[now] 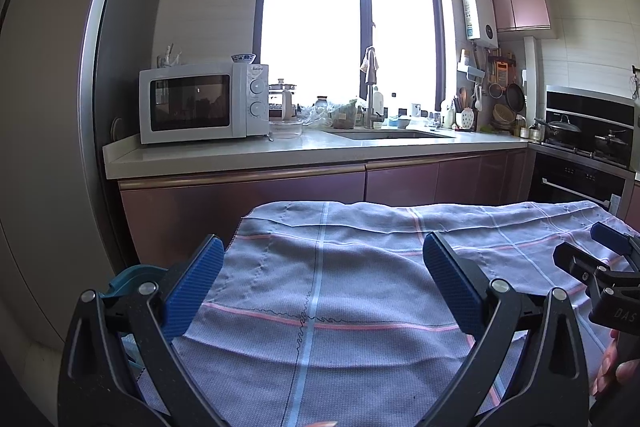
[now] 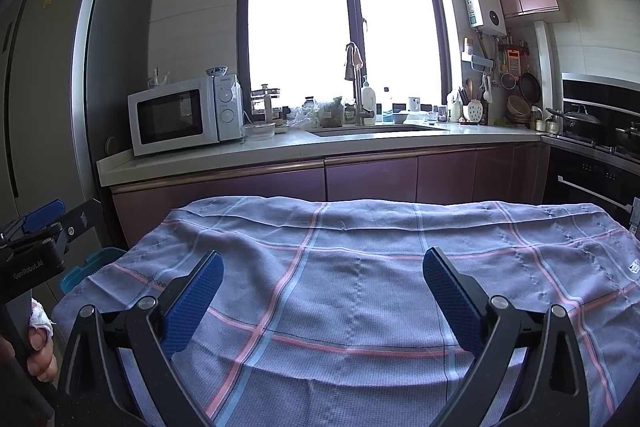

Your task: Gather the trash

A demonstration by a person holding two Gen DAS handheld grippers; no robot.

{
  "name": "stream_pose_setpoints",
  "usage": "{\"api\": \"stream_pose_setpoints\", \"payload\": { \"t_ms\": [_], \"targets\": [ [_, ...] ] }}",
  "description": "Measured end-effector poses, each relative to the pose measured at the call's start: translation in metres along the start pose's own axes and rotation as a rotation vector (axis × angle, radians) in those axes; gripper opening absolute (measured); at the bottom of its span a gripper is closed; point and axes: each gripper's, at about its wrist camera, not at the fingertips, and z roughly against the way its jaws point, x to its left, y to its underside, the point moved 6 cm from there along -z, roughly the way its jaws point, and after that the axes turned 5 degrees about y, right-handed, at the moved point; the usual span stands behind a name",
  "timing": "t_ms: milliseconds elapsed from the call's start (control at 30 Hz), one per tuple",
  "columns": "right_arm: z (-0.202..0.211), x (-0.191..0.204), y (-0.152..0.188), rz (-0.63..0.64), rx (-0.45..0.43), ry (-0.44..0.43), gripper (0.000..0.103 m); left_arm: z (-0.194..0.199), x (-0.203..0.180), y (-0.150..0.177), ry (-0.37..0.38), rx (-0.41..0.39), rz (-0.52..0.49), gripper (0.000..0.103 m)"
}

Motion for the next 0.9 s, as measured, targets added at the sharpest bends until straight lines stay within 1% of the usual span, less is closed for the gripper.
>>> {"api": "stream_pose_setpoints", "payload": {
  "t_ms": [900],
  "targets": [
    [0.003, -0.0004, 0.0021, -0.007, 0.001, 0.003, 0.097, 0.0001, 0.0013, -0.0011, -0.001, 0.0, 0.002, 0.098]
  ]
}}
